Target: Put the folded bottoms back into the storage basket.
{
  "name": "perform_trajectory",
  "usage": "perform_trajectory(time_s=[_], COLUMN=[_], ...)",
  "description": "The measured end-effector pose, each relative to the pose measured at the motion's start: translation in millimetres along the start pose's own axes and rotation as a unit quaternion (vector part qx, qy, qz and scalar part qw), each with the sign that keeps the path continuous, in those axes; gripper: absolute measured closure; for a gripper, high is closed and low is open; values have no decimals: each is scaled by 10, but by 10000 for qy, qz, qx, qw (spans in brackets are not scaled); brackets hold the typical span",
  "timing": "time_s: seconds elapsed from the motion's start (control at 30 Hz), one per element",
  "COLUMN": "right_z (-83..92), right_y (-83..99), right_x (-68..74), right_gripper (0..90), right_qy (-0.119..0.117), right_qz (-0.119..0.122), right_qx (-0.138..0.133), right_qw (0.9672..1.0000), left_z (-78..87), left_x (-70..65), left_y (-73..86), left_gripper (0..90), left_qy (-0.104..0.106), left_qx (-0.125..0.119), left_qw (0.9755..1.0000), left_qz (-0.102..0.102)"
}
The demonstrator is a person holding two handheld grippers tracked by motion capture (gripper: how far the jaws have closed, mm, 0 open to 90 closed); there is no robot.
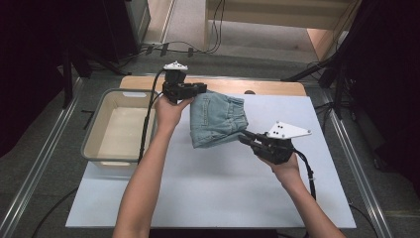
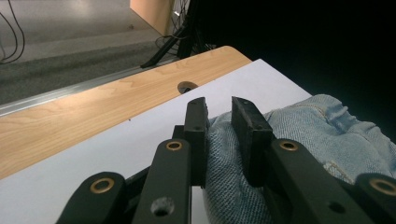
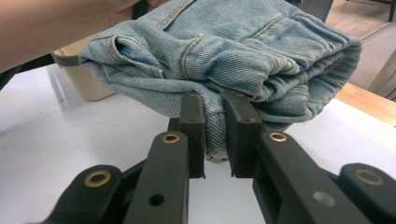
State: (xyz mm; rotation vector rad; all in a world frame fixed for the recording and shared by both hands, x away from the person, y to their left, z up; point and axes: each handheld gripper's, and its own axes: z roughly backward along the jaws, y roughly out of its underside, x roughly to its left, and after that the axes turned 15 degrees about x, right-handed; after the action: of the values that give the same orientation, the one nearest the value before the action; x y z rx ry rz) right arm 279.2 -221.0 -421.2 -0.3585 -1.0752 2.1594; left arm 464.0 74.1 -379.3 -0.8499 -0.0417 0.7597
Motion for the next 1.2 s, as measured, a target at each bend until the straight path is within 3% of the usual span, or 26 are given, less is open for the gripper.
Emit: perform_trajectory(time_s=[0.47, 1.2], right_z=[29, -54], right_y=[-127, -284], right_x=[32, 125], right_gripper=[770, 770], right_qy=[26, -43], right_qz=[61, 144], right_qx=[-80, -111], right_qw=[9999, 9998], left_z=[120, 271], left_x=[-5, 103], left_y=[-108, -84], left_gripper=[778, 779], left_qy=[-75, -219], left_qx=[-41, -13], left_qw=[9999, 9997], left_qz=[-99, -109])
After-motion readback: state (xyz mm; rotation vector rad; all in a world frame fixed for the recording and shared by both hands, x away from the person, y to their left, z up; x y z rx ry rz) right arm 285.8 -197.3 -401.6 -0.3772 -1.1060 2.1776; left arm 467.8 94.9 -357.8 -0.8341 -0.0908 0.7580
